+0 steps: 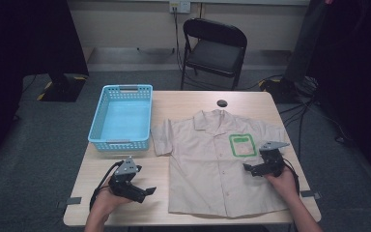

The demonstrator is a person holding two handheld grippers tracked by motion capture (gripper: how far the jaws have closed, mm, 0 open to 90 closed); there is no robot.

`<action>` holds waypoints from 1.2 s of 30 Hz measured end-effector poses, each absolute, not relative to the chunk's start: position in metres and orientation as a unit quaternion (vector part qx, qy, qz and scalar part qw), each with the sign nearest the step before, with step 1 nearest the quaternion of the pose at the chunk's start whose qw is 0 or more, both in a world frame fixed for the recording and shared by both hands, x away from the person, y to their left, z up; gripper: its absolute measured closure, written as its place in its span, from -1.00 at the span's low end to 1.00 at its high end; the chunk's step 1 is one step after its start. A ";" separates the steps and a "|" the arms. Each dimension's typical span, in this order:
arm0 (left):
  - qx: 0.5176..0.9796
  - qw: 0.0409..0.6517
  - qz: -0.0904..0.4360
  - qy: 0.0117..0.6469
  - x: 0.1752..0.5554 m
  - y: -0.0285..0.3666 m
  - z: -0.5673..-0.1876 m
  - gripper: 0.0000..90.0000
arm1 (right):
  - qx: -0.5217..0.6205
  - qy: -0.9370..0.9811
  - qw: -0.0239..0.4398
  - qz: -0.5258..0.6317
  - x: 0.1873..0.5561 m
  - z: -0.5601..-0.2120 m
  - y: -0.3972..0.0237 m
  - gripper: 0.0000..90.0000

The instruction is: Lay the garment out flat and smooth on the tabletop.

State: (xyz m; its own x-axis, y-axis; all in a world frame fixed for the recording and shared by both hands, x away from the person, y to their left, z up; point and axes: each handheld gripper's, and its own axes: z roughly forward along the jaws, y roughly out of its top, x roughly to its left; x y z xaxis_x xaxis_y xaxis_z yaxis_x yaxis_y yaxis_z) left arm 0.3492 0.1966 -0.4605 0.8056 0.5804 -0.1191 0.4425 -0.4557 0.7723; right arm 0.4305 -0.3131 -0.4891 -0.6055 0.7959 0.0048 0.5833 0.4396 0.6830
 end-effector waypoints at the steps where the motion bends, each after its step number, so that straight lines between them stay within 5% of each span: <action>1: 0.850 0.425 0.082 0.301 0.349 0.197 -0.461 -0.98 | 0.414 0.833 0.161 0.330 0.431 -0.489 -0.313 -0.99; 36: 0.838 0.431 0.088 0.323 0.349 0.224 -0.466 -0.97 | 0.414 0.833 0.161 0.330 0.431 -0.489 -0.313 -0.99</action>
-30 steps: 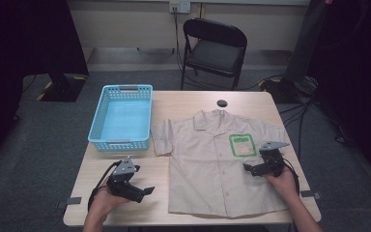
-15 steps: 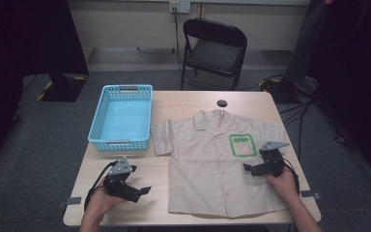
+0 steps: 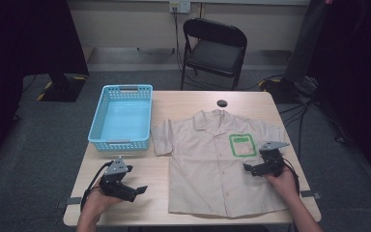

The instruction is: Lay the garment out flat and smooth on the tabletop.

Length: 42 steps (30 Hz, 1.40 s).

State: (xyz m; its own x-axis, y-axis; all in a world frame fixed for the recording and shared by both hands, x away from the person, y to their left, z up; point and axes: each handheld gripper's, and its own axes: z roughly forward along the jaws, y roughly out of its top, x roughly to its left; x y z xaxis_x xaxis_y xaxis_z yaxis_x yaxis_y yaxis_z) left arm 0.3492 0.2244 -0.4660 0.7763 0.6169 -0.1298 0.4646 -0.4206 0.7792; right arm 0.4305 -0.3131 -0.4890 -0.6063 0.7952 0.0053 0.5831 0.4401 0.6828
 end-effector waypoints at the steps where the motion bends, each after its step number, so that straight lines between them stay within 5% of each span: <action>1: 0.838 0.430 0.089 0.324 0.349 0.225 -0.466 -0.97 | 0.414 0.833 0.161 0.330 0.431 -0.489 -0.313 -0.99; 42: 0.829 0.424 0.091 0.353 0.347 0.253 -0.478 -0.97 | 0.413 0.833 0.160 0.330 0.431 -0.489 -0.313 -0.99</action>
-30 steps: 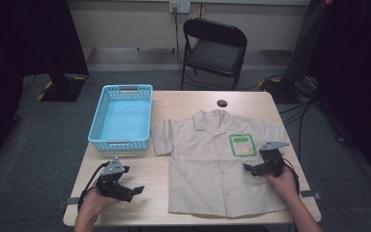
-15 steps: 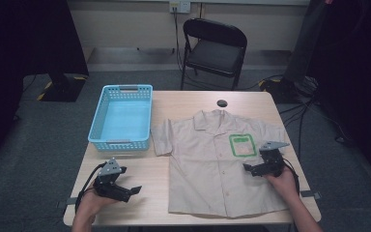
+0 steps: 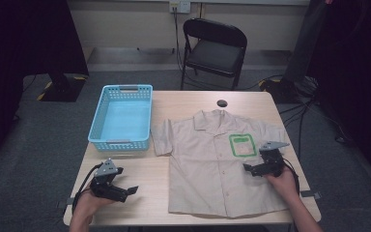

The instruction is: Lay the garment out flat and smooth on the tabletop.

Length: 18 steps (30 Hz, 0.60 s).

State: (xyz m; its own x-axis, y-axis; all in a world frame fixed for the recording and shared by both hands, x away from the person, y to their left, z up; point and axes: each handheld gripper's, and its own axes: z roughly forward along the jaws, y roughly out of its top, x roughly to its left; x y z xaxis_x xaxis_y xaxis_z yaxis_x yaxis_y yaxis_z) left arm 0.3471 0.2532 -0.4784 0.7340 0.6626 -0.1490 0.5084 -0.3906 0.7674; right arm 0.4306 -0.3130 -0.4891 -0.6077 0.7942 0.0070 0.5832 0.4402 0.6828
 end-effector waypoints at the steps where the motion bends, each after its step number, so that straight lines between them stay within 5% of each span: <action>1: 0.829 0.424 0.091 0.354 0.347 0.254 -0.479 -0.97 | 0.413 0.833 0.160 0.330 0.431 -0.489 -0.313 -0.99; 18: 0.827 0.419 0.091 0.364 0.346 0.263 -0.485 -0.96 | 0.413 0.833 0.159 0.331 0.431 -0.489 -0.313 -0.99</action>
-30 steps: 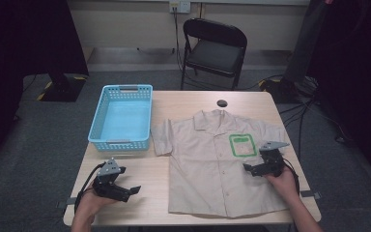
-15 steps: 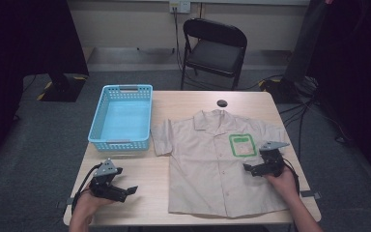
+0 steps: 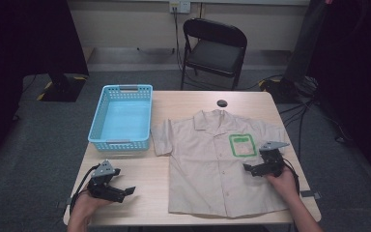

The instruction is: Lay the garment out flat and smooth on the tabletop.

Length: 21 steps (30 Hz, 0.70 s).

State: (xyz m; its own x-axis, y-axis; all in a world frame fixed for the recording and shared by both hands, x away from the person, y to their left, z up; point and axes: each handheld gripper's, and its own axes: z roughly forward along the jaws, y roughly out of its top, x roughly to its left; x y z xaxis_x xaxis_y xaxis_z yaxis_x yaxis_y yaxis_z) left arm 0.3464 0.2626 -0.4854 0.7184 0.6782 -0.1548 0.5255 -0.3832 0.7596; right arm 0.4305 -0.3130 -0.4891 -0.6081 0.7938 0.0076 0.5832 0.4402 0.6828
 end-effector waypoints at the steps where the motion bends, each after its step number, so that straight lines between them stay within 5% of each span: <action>1: 0.826 0.419 0.090 0.365 0.346 0.263 -0.486 -0.96 | 0.413 0.834 0.159 0.331 0.431 -0.489 -0.313 -0.99; 21: 0.825 0.412 0.090 0.376 0.345 0.270 -0.491 -0.96 | 0.412 0.834 0.159 0.331 0.430 -0.489 -0.313 -0.99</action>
State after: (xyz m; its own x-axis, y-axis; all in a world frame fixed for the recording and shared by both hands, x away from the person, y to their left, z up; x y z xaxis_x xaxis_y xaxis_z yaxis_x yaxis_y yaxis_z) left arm 0.3453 0.2697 -0.4910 0.7017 0.6939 -0.1613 0.5460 -0.3784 0.7474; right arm 0.4305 -0.3130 -0.4891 -0.6096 0.7927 0.0078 0.5826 0.4413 0.6825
